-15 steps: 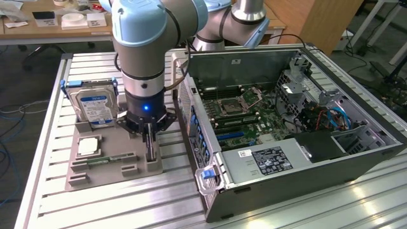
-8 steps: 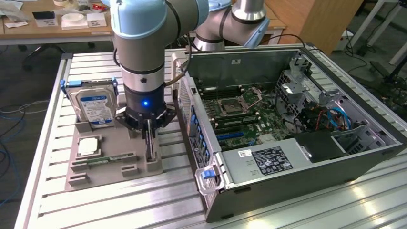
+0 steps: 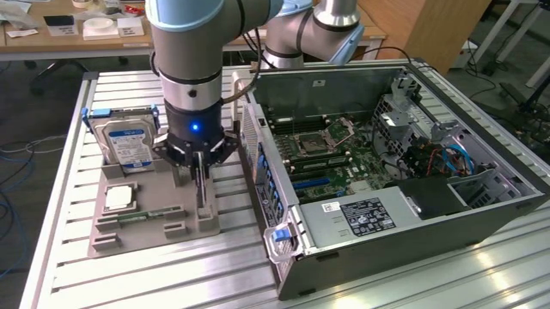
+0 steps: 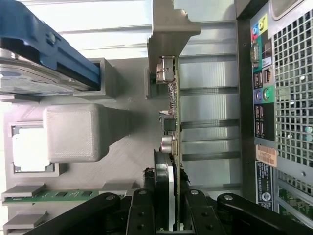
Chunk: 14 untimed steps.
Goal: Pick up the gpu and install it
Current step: 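Pick up the gpu and move the gpu toward the slot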
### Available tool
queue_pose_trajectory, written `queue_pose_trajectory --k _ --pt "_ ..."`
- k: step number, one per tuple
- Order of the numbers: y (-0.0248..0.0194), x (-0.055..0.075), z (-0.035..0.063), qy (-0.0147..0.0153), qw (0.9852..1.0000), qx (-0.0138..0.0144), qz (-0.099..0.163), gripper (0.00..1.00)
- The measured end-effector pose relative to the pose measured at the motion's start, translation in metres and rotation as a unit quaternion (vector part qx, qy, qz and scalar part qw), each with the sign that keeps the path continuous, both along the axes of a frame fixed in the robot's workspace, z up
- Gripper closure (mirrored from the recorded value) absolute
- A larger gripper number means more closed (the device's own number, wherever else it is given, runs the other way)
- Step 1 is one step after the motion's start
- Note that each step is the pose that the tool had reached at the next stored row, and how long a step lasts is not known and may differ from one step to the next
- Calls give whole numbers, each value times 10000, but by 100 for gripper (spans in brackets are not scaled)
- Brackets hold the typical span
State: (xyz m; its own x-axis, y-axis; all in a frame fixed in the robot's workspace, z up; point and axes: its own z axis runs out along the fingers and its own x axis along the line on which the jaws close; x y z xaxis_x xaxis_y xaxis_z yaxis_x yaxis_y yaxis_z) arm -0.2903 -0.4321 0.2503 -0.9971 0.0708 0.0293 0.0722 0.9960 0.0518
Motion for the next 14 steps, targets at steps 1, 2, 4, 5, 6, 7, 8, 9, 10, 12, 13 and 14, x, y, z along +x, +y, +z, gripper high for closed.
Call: queue_pose_trajectory --k 1,2,4,5,6,7,8,9,10,12,13,14 --pt "0 0 33 0 10000 3 0 72" --pt "0 0 67 0 10000 7 0 72" --pt "0 0 140 0 10000 13 0 72" --pt "0 0 179 0 10000 17 0 72" --pt "0 0 216 0 10000 20 0 72" --pt "0 0 253 0 10000 24 0 72" --pt "0 0 289 0 10000 28 0 72" --pt "0 0 324 0 10000 32 0 72" --pt "0 0 359 0 10000 36 0 72" --pt "0 0 432 0 10000 44 0 72" --pt "0 0 466 0 10000 48 0 72" --pt "0 0 501 0 10000 52 0 72"
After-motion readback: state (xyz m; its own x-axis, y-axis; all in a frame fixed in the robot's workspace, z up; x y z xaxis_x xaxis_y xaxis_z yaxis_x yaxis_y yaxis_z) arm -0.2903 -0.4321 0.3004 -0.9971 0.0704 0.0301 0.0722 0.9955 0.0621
